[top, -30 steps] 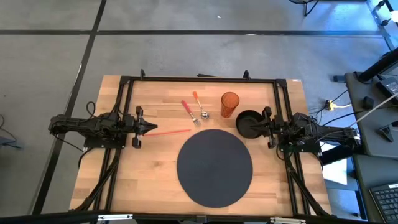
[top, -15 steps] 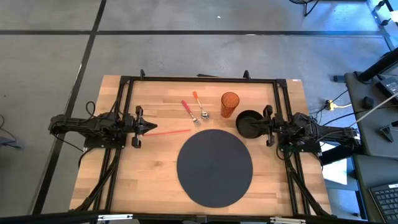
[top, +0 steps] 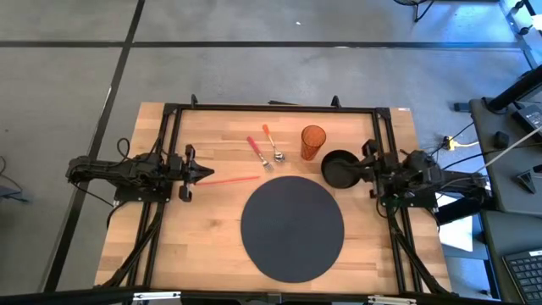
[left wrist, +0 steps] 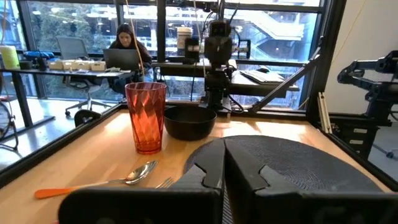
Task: Pick & Place Utensil
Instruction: Put the black bowl on the black placemat
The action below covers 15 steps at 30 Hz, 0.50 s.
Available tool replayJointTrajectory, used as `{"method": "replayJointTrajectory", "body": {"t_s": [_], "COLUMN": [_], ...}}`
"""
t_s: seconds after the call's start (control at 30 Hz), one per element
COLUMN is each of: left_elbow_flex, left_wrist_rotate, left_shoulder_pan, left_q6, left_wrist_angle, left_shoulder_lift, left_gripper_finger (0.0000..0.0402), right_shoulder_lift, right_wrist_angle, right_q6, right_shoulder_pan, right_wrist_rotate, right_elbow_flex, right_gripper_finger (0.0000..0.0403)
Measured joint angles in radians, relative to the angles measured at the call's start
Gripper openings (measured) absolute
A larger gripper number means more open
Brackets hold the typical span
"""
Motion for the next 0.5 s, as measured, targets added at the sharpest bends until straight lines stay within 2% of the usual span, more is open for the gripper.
{"method": "replayJointTrajectory", "body": {"t_s": [0.1, 0.33, 0.5], "left_elbow_flex": [0.0, 0.0, 0.0], "left_wrist_rotate": [-0.001, 0.0, 0.0], "left_shoulder_pan": [0.0, 0.0, 0.0], "left_q6": [-0.002, -0.054, -0.104], "left_wrist_angle": [0.0, -0.009, -0.009], "left_shoulder_lift": [0.0, 0.0, 0.0], "left_gripper_finger": [0.0001, 0.0001, 0.0001], "right_shoulder_lift": [0.08, 0.353, 0.591], "right_wrist_angle": [-0.157, -0.383, -0.709], "right_q6": [0.01, 0.058, 0.098], "right_shoulder_pan": [0.01, 0.066, 0.109], "right_wrist_rotate": [0.003, 0.078, 0.177], "right_elbow_flex": [0.123, 0.375, 0.619], "right_gripper_finger": [0.0007, 0.0003, 0.0007]}}
